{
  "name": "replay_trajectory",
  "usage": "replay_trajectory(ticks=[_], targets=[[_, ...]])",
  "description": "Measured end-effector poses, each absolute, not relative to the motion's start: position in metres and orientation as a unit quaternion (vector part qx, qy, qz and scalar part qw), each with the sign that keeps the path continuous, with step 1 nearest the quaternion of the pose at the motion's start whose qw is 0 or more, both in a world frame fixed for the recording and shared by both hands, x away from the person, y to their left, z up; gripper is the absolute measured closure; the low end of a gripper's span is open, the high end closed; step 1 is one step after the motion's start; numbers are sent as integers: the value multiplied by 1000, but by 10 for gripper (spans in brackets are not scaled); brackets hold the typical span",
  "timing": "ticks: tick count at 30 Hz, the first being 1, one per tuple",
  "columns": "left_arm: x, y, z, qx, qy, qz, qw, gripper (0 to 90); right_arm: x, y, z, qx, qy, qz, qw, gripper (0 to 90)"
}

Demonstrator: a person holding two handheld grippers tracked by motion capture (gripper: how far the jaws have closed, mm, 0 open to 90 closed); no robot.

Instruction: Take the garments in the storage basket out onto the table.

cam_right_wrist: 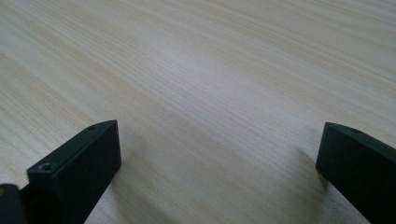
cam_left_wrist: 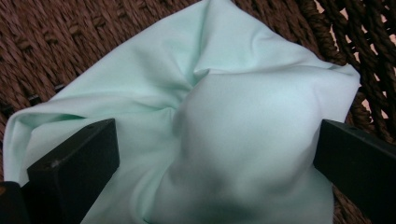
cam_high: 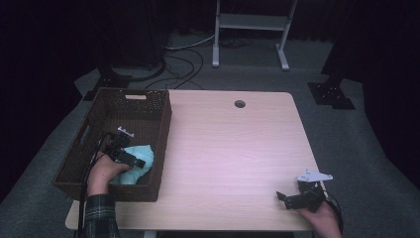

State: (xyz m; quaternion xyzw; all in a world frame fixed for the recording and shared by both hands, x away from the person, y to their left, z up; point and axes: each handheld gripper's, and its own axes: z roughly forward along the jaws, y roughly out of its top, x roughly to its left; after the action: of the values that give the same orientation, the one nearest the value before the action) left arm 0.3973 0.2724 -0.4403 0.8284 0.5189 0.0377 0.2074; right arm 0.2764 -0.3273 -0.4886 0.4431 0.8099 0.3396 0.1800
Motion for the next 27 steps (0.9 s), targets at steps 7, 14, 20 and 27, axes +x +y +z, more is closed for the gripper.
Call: replay_trajectory(ticks=[7,14,20,27], targets=[[398,271,-444,832,514,37,203,0,276,-327,-489,443,810,340,180,0],[398,267,-446,842,501,46,196,0,276,-327,-489,443,810,340,180,0],[398,266,-439,850,487,37,196,203,276,-327,-489,443,810,340,180,0],[397,263,-432,849,485,-9,209,603,277,-327,-489,444,809,340,180,0]])
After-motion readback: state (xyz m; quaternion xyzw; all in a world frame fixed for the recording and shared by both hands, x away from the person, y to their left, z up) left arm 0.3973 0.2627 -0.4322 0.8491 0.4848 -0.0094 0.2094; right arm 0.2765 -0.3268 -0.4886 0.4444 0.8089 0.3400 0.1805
